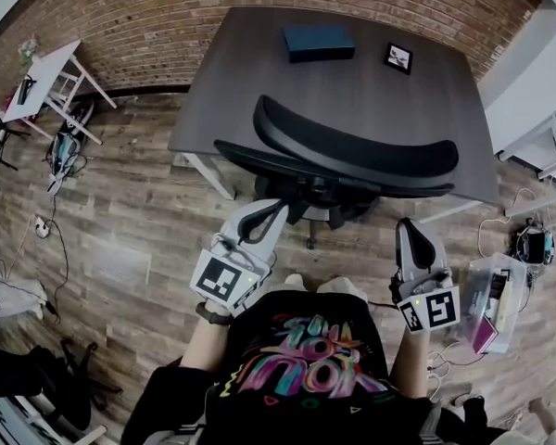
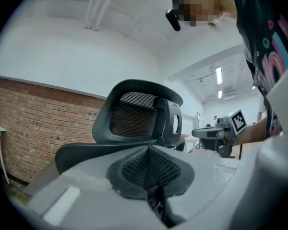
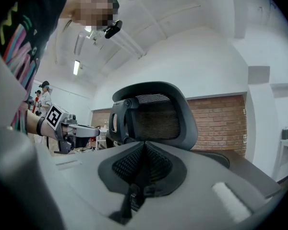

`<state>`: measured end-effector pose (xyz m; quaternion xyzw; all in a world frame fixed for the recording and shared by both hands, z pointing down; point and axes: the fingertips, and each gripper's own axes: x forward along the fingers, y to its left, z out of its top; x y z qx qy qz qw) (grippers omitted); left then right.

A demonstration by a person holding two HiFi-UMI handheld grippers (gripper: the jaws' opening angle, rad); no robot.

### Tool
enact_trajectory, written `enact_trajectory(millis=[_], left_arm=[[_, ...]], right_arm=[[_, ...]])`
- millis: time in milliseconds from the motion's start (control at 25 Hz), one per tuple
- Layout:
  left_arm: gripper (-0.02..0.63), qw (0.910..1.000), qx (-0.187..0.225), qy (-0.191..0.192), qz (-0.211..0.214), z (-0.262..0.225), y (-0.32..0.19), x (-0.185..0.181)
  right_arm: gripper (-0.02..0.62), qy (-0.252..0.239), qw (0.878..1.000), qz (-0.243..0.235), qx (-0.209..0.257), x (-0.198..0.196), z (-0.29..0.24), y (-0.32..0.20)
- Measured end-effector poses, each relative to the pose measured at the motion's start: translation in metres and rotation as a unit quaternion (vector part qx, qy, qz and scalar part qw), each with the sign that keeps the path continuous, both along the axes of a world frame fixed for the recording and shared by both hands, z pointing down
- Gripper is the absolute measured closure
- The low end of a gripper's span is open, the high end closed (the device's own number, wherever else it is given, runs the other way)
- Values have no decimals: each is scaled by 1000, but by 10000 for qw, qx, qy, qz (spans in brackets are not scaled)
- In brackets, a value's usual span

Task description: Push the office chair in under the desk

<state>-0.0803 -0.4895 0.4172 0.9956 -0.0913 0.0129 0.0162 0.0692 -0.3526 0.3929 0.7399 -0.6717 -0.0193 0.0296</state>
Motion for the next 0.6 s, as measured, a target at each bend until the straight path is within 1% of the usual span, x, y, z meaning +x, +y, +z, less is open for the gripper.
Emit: enact_trajectory(millis=[80, 280, 400, 520, 600], left_arm=[[604, 10000, -83, -36, 1, 2, 1, 1], [604, 9998, 68, -18, 191, 2, 3, 2], [604, 9997, 71, -49, 228, 4, 4, 4], [605, 9997, -14, 6, 239, 1, 6, 6], [605, 9996, -183, -9, 198, 2, 9, 7]], right_arm=[[595, -11, 10000, -26, -9, -2, 1, -2], [597, -151, 9999, -58, 45, -2, 1, -5], [597, -241, 9996, -55, 107, 0, 0, -5], [597, -265, 9996, -24, 113, 3, -1, -4], [597, -281, 9995, 15, 108, 5, 1, -2]])
